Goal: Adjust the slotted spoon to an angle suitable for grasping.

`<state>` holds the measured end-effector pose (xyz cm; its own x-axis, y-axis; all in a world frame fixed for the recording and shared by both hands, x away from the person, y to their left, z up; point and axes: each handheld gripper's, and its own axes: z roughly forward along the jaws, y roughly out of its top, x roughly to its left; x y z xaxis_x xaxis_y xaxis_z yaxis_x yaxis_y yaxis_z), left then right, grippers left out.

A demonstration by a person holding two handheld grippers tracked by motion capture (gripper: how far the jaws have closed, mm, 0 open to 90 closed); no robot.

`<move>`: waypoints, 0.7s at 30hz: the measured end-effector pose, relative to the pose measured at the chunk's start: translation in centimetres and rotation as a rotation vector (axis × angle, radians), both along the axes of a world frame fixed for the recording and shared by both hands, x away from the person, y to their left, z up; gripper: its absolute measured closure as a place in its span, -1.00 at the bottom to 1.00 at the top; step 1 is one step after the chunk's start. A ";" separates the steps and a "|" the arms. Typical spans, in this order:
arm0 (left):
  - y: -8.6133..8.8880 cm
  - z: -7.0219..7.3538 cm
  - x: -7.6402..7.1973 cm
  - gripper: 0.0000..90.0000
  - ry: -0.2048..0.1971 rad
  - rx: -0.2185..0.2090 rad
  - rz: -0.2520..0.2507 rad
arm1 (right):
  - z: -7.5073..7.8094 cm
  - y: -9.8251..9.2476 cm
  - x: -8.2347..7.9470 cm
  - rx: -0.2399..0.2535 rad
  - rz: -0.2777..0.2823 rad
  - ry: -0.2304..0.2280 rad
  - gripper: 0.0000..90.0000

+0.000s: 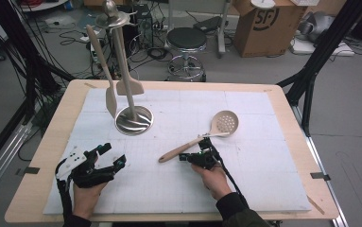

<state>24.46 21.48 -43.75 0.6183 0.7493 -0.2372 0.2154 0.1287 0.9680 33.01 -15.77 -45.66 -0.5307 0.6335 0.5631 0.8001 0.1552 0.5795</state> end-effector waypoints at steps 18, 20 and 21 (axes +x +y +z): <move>-0.1 -0.1 0.2 -0.57 0.015 0.005 -0.003 | -0.6 2.3 -0.4 -0.042 0.046 -0.012 1.00; -0.1 -0.1 0.2 -0.57 0.018 0.000 -0.002 | -0.6 2.5 -0.3 -0.042 0.046 -0.013 1.00; -0.1 -0.1 0.2 -0.57 0.017 0.000 -0.003 | -0.6 2.6 -0.3 -0.041 0.048 -0.013 1.00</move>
